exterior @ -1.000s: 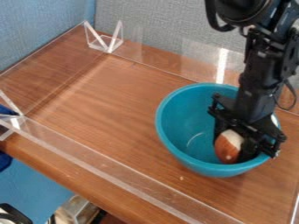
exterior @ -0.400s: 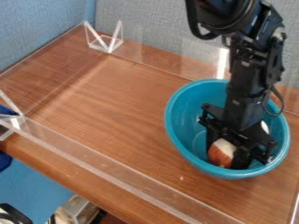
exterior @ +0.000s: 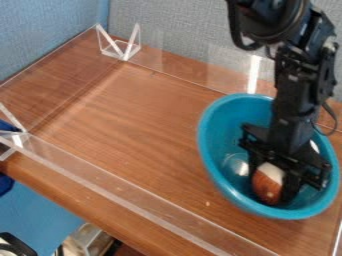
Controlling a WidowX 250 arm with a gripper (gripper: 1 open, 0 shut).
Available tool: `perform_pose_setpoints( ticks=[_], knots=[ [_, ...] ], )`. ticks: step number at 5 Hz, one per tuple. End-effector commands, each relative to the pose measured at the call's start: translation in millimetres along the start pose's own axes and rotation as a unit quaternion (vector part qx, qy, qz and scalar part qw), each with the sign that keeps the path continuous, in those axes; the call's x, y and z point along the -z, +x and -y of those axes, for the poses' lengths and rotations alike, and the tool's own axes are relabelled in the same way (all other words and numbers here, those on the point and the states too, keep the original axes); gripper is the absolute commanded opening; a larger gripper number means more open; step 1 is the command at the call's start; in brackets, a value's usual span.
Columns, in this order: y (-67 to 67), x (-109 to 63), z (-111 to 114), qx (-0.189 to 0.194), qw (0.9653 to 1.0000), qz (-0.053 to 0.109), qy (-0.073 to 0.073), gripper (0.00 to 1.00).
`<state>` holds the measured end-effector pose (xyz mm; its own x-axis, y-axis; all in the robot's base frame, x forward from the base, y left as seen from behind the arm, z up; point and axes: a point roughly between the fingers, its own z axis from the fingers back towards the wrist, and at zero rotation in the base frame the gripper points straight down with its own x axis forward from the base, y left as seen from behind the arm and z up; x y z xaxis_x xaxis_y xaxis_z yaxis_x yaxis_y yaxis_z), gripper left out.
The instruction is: Remove the mushroom from inside the blue bowl and put it on the table
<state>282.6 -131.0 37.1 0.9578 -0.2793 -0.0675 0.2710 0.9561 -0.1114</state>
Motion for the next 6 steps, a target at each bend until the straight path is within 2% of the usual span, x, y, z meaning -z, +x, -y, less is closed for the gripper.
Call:
perform_pose_setpoints(
  ticks=[1, 2, 4, 6],
  knots=[
    [9.1, 4.1, 10, -0.014, 0.9998, 0.015, -0.004, 0.00],
    [8.0, -0.2, 12, 0.025, 0.9996, 0.012, 0.000, 0.00],
    [-6.0, 3.3, 16, 0.048, 0.9987, 0.013, 0.006, 0.00],
    [-17.9, 4.8, 18, 0.025, 0.9995, 0.018, 0.009, 0.00]
  ],
)
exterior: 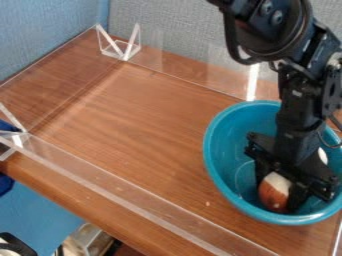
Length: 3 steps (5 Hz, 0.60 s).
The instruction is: Remove the mushroom from inside the blue bowl and put it on the table
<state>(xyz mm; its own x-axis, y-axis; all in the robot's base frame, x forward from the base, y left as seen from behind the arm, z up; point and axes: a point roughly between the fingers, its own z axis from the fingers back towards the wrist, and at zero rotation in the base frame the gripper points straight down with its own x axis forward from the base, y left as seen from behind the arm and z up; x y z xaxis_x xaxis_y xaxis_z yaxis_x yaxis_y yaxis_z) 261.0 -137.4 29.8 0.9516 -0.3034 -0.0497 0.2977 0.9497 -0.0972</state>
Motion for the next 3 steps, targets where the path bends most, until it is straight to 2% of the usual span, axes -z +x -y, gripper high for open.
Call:
perform_pose_setpoints(
  ticks=[1, 3],
  knots=[
    [-4.7, -4.0, 8.4, 0.000, 0.9999, 0.013, 0.003, 0.00],
    [-10.4, 2.3, 14.8, 0.045, 0.9989, 0.011, 0.008, 0.00]
  ],
)
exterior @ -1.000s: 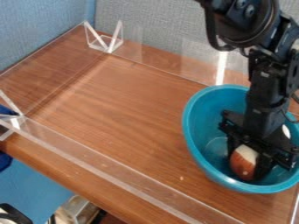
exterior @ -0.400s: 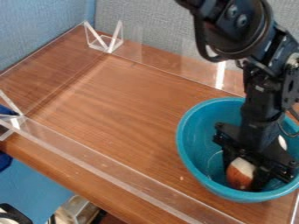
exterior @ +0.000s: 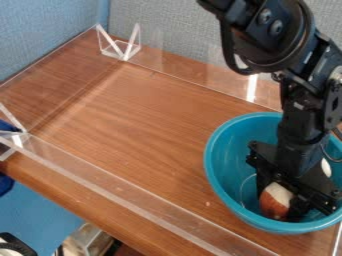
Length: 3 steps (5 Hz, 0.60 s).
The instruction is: Remove the mushroom from inside the blue bowl and put it on the table
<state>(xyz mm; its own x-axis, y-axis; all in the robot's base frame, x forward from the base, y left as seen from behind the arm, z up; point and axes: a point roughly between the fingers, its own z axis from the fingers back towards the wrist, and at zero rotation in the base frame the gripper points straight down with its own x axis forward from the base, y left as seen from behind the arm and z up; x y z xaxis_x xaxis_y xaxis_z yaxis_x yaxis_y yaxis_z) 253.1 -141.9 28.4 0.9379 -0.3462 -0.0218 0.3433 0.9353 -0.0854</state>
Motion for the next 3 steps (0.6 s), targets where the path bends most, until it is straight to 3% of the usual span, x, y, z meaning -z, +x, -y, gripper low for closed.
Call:
perform_pose_setpoints(
  ticks=[1, 2, 3],
  knots=[
    [-5.4, 3.4, 6.4, 0.011, 0.9999, 0.001, 0.003, 0.00],
    [-7.0, 6.9, 3.9, -0.001, 1.0000, 0.003, 0.004, 0.00],
    [-1.8, -1.0, 3.8, 0.006, 1.0000, 0.004, 0.006, 0.00]
  ],
)
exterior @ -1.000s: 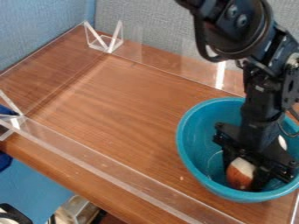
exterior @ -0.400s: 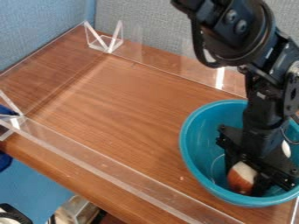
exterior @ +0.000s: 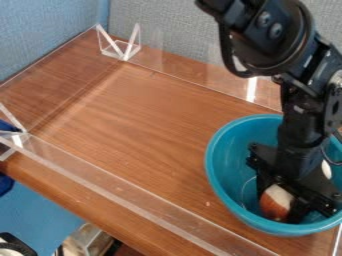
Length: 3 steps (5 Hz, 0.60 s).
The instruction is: Remove the mushroom from inside the blue bowl and put it on the table
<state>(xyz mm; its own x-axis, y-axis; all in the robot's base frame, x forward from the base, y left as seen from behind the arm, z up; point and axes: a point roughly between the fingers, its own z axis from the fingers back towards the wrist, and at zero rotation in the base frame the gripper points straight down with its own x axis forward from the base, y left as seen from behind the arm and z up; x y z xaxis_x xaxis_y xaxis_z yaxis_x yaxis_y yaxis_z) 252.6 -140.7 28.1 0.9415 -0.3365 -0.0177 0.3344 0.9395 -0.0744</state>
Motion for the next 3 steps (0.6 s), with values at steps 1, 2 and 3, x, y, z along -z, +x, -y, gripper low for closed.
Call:
perform_pose_setpoints(
  ticks=[1, 2, 3],
  knots=[
    [4.4, -8.8, 5, 0.017, 0.9999, 0.002, 0.003, 0.00],
    [10.0, -15.9, 5, 0.023, 0.9997, 0.003, 0.005, 0.00],
    [4.9, -19.7, 10, 0.009, 0.9999, 0.005, 0.006, 0.00]
  ],
)
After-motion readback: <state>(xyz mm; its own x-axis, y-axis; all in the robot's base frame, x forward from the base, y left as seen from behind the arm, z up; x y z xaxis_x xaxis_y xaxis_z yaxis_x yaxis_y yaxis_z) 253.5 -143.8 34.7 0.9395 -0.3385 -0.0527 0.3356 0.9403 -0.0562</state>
